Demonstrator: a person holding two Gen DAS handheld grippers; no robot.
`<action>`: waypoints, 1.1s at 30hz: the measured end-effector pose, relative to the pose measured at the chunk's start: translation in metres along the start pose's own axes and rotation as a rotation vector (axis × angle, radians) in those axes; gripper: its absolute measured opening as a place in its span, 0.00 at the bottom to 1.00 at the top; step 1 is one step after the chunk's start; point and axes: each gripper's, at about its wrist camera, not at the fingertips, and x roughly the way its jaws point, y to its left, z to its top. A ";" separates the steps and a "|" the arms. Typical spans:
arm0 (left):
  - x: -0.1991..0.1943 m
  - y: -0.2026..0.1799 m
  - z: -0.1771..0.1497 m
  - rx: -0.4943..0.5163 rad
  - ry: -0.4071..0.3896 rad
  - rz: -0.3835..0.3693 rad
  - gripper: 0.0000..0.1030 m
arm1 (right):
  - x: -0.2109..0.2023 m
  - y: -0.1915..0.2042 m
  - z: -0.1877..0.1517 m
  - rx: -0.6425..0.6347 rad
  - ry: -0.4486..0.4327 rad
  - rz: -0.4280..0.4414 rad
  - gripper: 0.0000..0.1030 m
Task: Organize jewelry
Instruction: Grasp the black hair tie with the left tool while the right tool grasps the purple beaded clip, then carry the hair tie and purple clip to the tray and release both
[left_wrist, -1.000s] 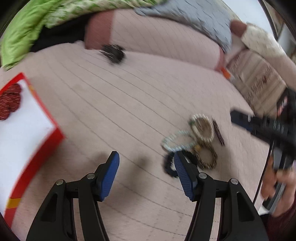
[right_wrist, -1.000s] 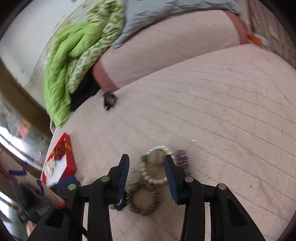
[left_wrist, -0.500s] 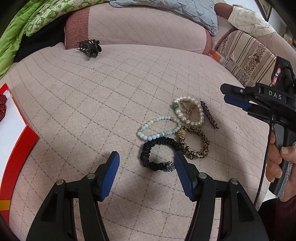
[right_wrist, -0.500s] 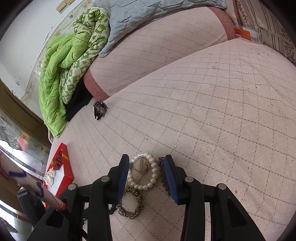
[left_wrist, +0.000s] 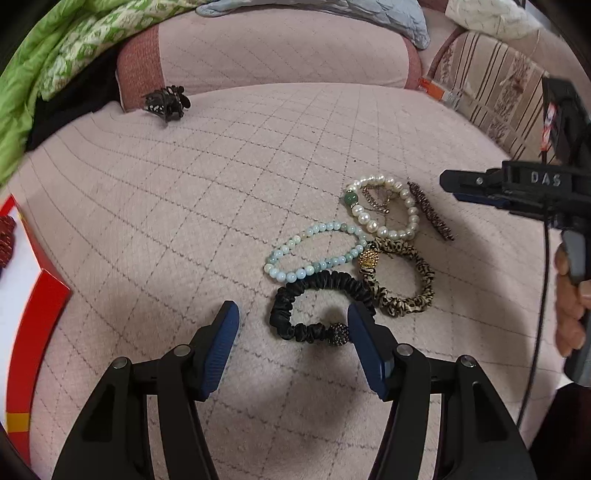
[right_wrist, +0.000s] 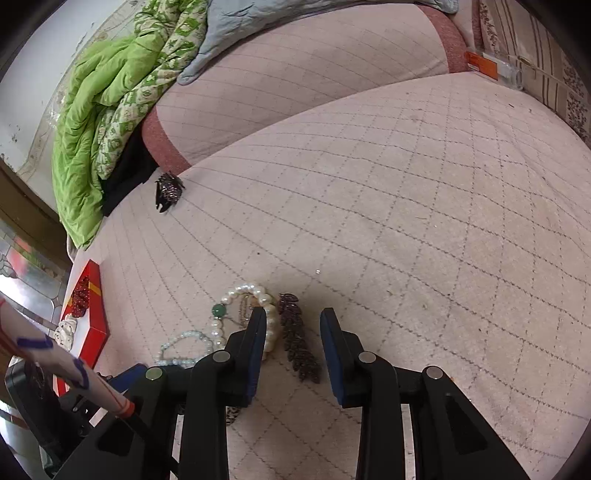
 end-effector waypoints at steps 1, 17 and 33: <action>0.001 -0.004 0.000 0.009 -0.002 0.023 0.57 | 0.000 0.000 -0.001 -0.003 0.003 -0.005 0.32; -0.008 0.017 0.004 -0.063 -0.039 -0.008 0.06 | 0.020 0.015 -0.008 -0.101 0.059 -0.033 0.32; -0.033 0.022 0.010 -0.089 -0.142 -0.036 0.06 | 0.036 0.029 -0.011 -0.237 0.093 -0.141 0.15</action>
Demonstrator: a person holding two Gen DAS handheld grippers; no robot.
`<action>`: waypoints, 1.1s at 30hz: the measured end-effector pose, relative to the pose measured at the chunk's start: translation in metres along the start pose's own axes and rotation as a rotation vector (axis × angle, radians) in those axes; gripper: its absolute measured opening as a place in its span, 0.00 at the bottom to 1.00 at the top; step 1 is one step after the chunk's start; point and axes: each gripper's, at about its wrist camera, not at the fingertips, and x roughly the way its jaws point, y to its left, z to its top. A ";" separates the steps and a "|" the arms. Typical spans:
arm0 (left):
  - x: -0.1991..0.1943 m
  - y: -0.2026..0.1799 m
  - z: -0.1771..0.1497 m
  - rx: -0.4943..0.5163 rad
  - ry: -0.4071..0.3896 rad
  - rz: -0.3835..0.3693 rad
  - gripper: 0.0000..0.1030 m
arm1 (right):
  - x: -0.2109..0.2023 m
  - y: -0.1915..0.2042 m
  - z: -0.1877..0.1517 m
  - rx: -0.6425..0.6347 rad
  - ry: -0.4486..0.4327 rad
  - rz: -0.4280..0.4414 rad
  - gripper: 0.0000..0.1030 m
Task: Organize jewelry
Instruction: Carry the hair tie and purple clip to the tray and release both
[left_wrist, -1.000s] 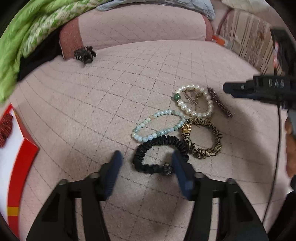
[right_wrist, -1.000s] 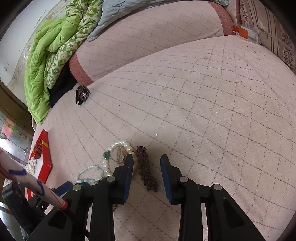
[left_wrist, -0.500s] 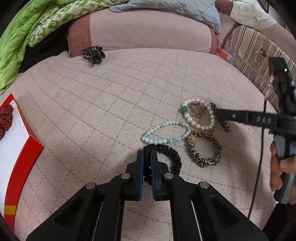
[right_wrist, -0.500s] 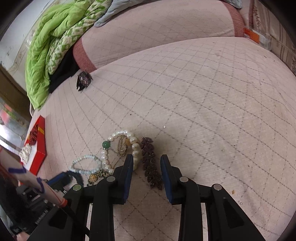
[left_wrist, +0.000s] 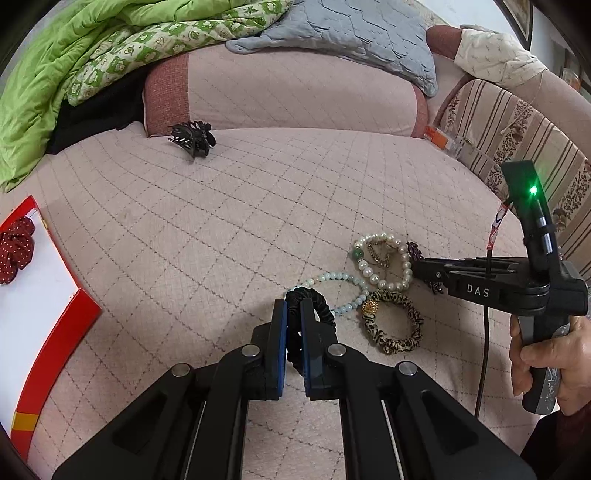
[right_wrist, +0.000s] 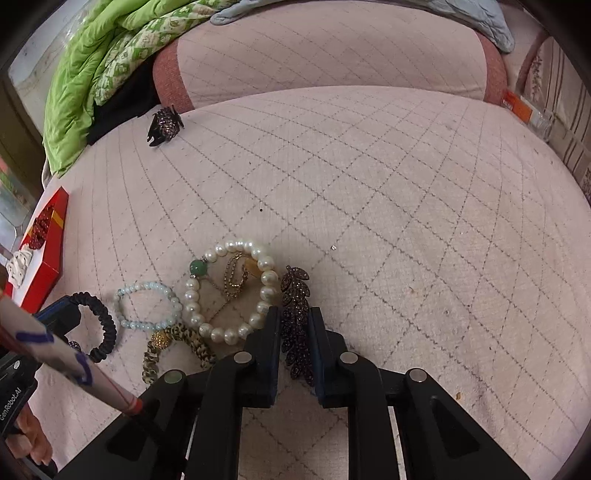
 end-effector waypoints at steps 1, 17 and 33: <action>0.000 0.000 0.000 0.000 -0.001 0.002 0.06 | 0.000 0.000 -0.001 -0.003 0.000 -0.004 0.15; -0.018 0.008 0.006 -0.030 -0.092 0.013 0.06 | -0.050 0.003 0.009 0.067 -0.220 0.141 0.12; -0.020 0.012 0.005 -0.039 -0.096 0.031 0.06 | -0.043 0.018 0.007 0.044 -0.192 0.185 0.12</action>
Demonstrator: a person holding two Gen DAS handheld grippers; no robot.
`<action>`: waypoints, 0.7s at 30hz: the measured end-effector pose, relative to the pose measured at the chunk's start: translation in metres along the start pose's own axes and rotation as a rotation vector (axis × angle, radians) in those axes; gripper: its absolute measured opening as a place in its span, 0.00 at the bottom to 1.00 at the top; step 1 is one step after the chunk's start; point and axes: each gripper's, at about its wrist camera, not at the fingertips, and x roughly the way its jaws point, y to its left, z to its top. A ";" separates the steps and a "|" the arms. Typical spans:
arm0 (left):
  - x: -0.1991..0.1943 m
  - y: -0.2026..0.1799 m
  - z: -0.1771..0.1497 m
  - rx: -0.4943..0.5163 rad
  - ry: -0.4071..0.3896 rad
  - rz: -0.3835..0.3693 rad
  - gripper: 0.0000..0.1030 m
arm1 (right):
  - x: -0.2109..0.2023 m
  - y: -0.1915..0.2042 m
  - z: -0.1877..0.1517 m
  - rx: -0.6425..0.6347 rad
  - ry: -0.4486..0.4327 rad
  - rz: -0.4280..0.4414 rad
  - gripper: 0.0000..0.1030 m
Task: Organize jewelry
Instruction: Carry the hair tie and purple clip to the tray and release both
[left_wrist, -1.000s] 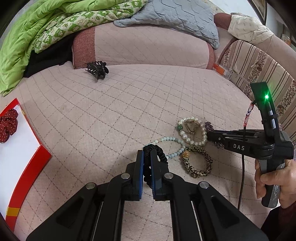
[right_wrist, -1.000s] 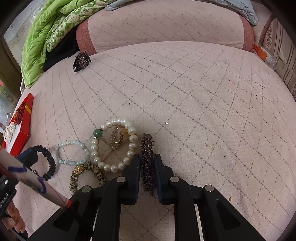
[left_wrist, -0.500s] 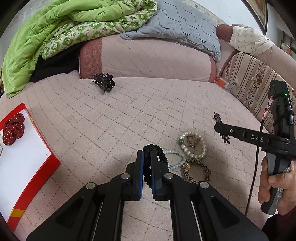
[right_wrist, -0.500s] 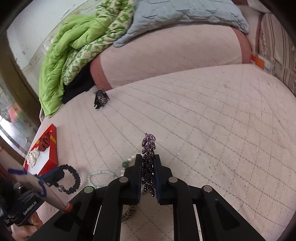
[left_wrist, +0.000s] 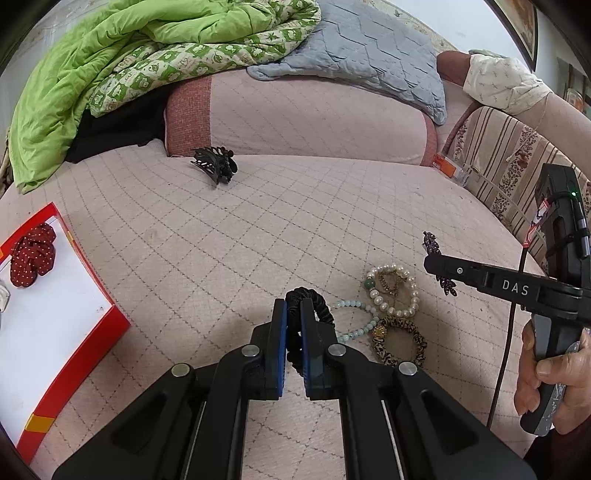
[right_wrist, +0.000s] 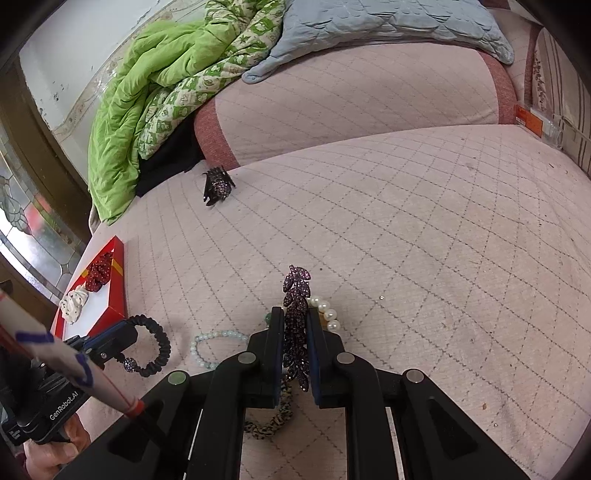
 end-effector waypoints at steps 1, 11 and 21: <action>0.000 0.001 0.000 -0.002 0.000 0.000 0.06 | 0.000 0.000 0.000 -0.001 0.001 0.002 0.12; -0.011 0.014 0.000 -0.031 -0.020 0.019 0.07 | 0.004 0.027 -0.002 -0.046 0.003 0.039 0.12; -0.033 0.038 -0.001 -0.072 -0.050 0.043 0.07 | 0.012 0.051 -0.006 -0.079 0.018 0.072 0.12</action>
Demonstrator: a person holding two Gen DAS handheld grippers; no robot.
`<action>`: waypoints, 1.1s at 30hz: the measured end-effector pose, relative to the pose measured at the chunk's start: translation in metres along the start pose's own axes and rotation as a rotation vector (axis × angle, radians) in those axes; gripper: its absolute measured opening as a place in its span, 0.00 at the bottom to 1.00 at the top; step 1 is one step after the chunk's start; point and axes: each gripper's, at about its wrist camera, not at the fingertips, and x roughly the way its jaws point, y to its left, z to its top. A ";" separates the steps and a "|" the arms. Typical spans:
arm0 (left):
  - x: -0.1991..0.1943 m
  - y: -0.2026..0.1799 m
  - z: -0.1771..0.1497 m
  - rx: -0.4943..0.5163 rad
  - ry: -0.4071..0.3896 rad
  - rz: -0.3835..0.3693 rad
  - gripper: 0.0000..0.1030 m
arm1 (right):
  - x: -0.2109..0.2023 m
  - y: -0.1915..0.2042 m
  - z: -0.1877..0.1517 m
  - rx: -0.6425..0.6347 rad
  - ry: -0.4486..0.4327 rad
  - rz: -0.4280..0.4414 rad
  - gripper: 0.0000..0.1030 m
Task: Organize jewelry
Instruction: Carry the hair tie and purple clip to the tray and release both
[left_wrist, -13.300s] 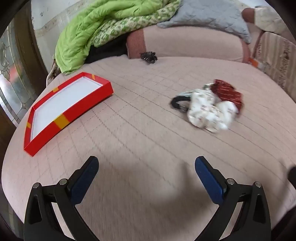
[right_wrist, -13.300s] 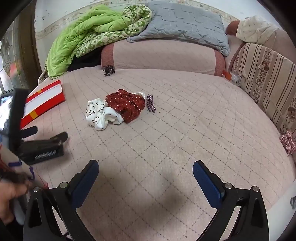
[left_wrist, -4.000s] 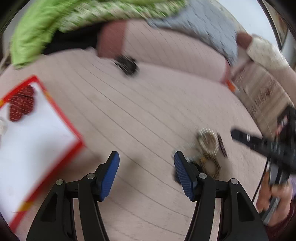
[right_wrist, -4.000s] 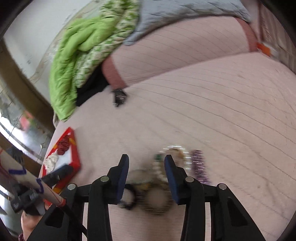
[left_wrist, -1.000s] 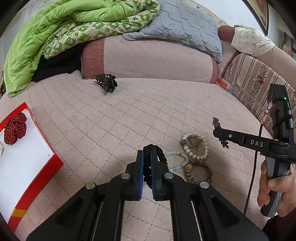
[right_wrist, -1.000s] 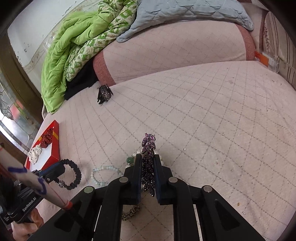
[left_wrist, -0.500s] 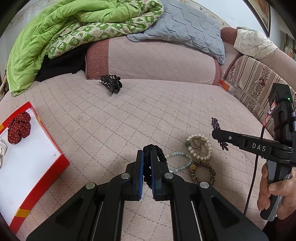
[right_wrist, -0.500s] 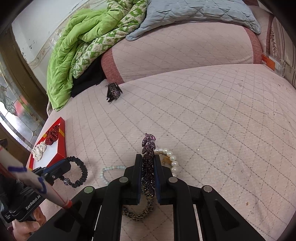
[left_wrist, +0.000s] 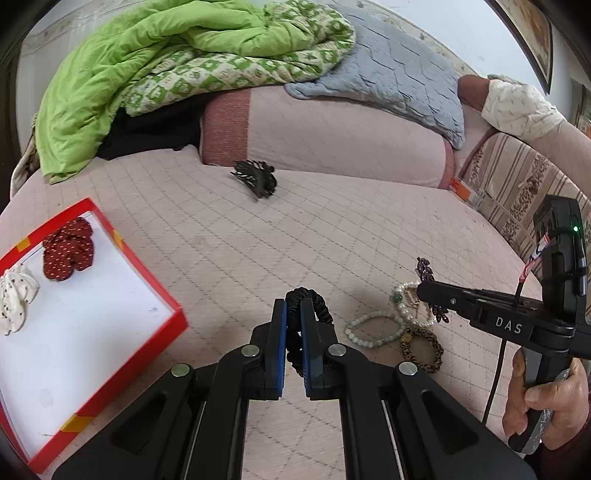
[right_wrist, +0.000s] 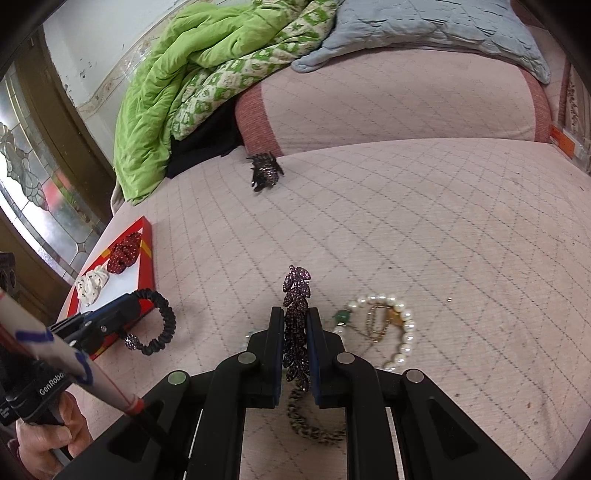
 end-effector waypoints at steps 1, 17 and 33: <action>-0.002 0.003 0.000 -0.005 -0.003 0.004 0.07 | 0.001 0.002 0.000 -0.001 0.001 0.004 0.12; -0.038 0.055 0.005 -0.090 -0.064 0.039 0.07 | 0.011 0.048 -0.005 -0.030 0.017 0.078 0.12; -0.066 0.127 0.011 -0.233 -0.116 0.112 0.07 | 0.029 0.141 0.017 -0.108 0.052 0.183 0.12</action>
